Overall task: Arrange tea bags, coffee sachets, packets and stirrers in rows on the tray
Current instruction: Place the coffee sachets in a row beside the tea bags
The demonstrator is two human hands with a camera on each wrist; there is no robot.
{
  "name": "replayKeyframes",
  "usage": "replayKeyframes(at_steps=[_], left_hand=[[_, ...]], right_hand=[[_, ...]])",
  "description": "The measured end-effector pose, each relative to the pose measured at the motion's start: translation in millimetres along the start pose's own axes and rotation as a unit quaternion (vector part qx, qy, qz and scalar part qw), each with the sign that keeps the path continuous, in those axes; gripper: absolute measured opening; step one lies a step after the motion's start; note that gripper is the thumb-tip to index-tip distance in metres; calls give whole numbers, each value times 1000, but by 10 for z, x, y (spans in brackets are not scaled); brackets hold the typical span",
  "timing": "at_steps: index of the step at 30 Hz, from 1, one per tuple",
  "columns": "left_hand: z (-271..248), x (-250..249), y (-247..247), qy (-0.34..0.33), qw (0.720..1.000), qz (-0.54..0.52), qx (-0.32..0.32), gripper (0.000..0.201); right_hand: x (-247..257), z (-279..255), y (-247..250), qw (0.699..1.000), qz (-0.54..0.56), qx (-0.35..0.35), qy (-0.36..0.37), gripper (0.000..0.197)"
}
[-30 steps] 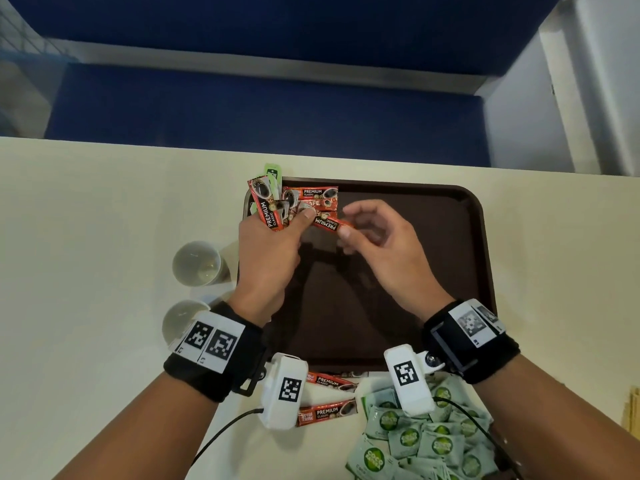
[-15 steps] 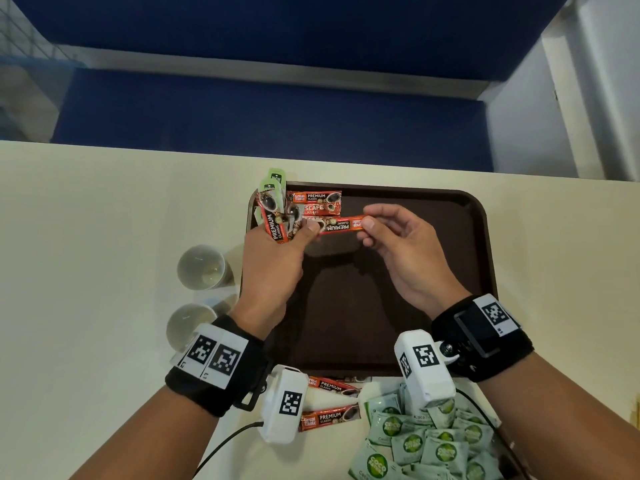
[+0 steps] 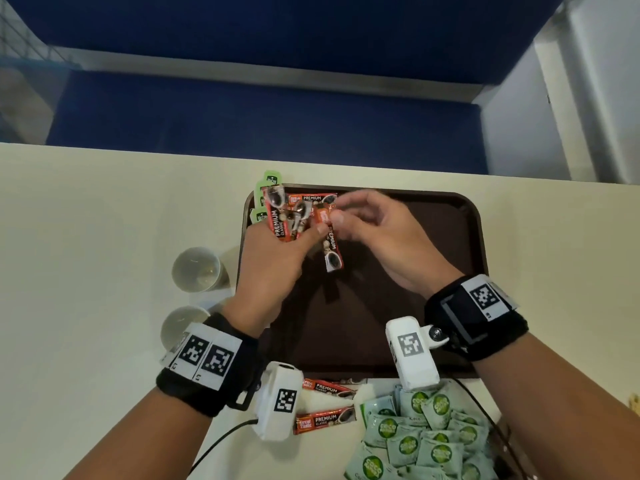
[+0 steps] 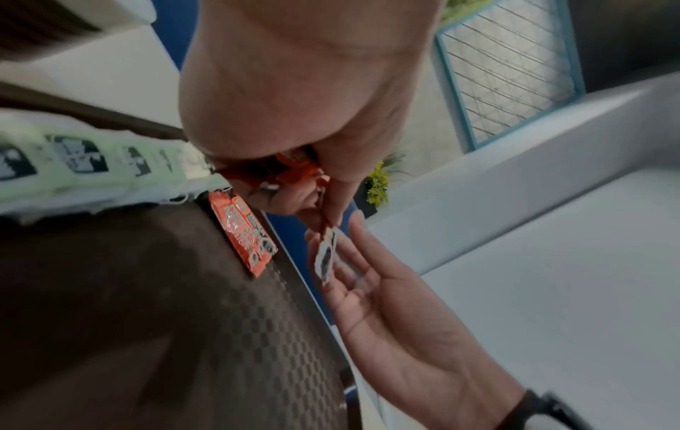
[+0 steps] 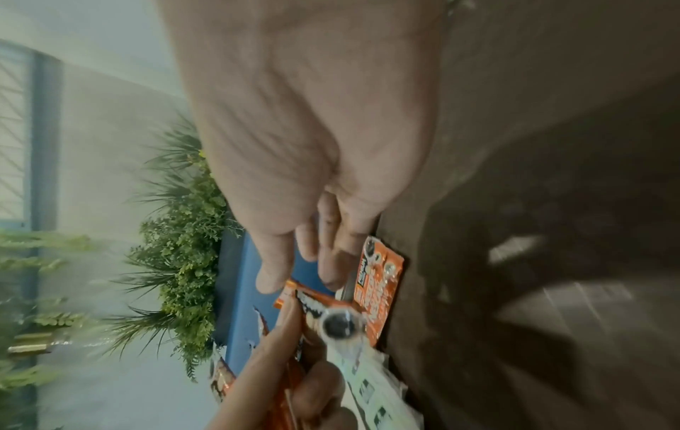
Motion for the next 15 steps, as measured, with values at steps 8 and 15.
replayKeyframes(at_steps=[8,15], left_hand=[[-152,185,184,20,996,35,-82,15],[-326,286,358,31,992,63,-106,20]], right_hand=[[-171,76,28,993,-99,-62,7,11],[-86,320,-434,905,-408,-81,95,7]])
Point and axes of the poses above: each hand's wrist, its own z-axis towards the middle knuckle, its own y-axis out of the back of the hand, x = y × z, the point moved 10 cm from there along z, towards the middle knuckle, and after that the axes turned 15 degrees about -y, right-handed, at the moved point
